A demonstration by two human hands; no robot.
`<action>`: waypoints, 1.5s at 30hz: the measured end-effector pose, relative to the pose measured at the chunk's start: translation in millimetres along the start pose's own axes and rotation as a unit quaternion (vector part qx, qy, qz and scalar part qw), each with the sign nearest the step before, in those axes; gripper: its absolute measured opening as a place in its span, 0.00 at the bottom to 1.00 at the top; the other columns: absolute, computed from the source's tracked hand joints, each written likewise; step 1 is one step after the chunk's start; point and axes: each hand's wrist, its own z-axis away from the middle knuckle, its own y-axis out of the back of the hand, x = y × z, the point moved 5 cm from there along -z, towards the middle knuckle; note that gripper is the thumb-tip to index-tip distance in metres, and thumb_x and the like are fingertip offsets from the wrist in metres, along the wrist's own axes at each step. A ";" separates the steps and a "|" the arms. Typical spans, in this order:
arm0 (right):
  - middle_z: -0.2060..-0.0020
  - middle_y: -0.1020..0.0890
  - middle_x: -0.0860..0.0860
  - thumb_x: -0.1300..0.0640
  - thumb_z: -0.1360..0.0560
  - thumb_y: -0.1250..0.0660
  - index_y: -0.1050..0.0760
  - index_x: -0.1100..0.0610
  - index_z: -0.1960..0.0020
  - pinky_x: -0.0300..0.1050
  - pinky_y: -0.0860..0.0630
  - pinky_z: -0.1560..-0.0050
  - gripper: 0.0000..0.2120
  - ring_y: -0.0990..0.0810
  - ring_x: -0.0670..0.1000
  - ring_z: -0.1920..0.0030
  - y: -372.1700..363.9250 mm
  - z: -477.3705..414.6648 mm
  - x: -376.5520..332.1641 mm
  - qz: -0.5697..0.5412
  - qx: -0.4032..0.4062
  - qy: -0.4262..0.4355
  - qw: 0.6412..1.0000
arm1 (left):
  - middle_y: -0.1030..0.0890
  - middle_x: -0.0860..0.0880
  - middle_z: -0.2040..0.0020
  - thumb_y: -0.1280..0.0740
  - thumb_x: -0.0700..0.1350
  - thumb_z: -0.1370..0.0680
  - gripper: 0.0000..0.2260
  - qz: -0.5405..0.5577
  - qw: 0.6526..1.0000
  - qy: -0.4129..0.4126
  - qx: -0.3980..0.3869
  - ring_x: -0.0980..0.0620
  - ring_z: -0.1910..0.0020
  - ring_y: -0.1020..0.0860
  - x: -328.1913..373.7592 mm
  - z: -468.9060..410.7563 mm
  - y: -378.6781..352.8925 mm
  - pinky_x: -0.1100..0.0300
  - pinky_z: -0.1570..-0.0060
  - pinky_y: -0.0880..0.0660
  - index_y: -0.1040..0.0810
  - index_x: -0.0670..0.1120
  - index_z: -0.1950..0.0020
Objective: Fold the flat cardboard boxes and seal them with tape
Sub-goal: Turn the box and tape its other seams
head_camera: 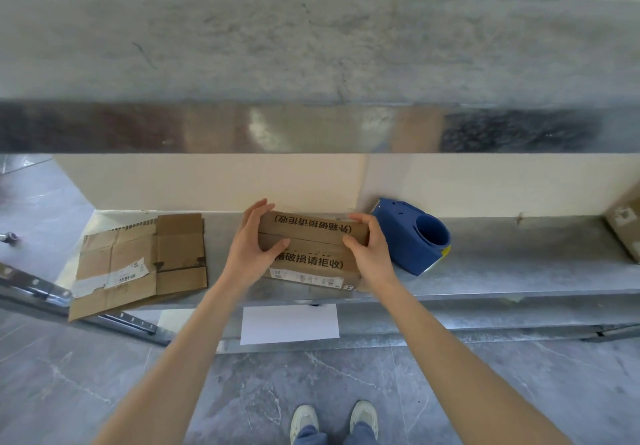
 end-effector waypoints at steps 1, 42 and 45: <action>0.44 0.25 0.43 0.61 0.23 0.33 0.28 0.51 0.39 0.47 0.26 0.38 0.14 0.26 0.45 0.41 3.2 0.5 -1.5 0.028 -0.004 0.012 1.000 | 0.35 0.54 0.26 0.24 0.47 0.27 0.30 -0.015 1.000 -0.001 0.000 0.56 0.31 0.34 -1.3 -2.5 2.0 0.56 0.35 0.34 0.32 0.50 0.28; 0.29 0.28 0.56 0.47 0.21 0.37 0.63 0.38 0.21 0.49 0.28 0.52 0.41 0.22 0.60 0.39 110.9 -76.8 25.1 0.373 -0.307 0.026 0.875 | 0.23 0.48 0.34 0.39 0.49 0.17 0.14 -0.264 0.909 0.171 0.272 0.45 0.32 0.30 140.2 128.7 -81.7 0.50 0.32 0.39 0.24 0.45 0.34; 0.22 0.40 0.54 0.51 0.20 0.34 0.63 0.41 0.20 0.49 0.31 0.42 0.43 0.31 0.60 0.29 109.0 -80.3 24.6 0.324 -0.342 -0.007 0.882 | 0.23 0.48 0.35 0.39 0.48 0.17 0.14 -0.265 0.911 0.168 0.268 0.45 0.32 0.30 143.2 127.5 -82.7 0.51 0.32 0.39 0.24 0.45 0.34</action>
